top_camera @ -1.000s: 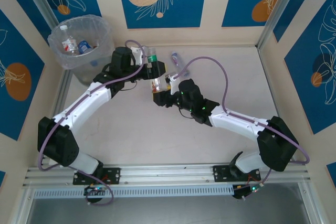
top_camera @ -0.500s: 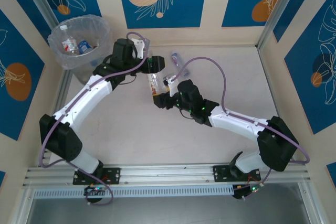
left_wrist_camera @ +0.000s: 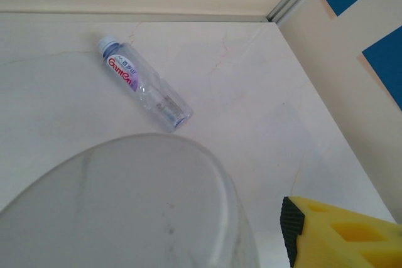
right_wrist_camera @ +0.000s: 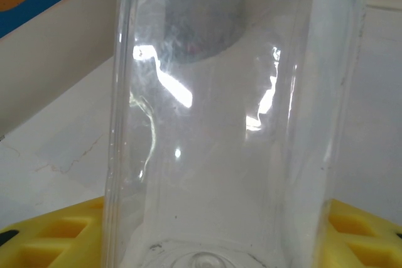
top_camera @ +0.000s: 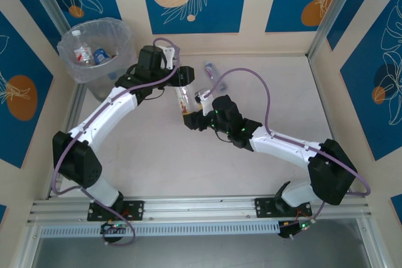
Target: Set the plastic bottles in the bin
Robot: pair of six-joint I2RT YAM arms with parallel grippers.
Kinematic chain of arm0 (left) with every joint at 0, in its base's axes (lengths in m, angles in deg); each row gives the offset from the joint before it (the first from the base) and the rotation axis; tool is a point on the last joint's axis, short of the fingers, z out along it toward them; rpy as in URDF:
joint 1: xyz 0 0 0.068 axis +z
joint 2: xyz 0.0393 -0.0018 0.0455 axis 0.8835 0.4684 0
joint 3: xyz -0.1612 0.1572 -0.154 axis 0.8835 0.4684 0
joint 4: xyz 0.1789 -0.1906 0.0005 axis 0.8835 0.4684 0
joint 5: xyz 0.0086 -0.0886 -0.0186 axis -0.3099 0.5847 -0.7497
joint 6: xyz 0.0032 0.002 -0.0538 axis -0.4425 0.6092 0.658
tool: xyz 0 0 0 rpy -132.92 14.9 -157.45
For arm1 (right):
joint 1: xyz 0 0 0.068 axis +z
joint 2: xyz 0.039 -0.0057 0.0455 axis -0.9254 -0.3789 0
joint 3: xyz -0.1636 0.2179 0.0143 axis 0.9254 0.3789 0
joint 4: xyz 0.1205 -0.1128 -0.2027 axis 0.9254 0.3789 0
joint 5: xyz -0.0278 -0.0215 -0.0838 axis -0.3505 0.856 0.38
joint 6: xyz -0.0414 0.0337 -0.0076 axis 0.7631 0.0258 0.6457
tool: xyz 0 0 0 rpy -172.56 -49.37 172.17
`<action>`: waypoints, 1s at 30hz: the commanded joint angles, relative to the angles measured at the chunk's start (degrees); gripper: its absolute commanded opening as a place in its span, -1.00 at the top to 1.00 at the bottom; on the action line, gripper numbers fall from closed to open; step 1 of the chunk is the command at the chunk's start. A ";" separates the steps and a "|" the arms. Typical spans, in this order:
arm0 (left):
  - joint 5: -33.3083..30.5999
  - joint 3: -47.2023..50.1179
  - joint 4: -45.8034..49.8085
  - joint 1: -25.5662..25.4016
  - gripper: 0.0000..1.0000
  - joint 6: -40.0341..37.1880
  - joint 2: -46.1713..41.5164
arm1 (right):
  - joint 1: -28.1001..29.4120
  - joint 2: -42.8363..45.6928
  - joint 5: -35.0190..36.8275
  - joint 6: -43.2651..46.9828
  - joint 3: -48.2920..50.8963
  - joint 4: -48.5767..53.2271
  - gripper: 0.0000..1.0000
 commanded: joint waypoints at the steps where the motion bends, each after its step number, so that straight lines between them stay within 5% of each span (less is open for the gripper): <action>1: -2.22 1.88 -5.53 2.88 -0.27 1.97 -2.89 | 0.43 0.97 -0.71 1.74 -0.77 0.16 -0.03; 7: -0.60 2.70 -6.68 3.54 -0.20 2.44 -3.04 | 0.48 1.01 -0.62 1.34 -0.68 -0.36 -0.03; 19: 3.50 4.17 -8.72 4.79 0.32 4.00 -3.39 | 0.39 1.39 -0.53 -0.23 -0.16 -0.80 -0.07; 30: 0.92 0.94 -6.31 6.81 0.39 0.91 -3.48 | -2.03 5.56 -3.48 -1.73 1.22 -0.14 -0.99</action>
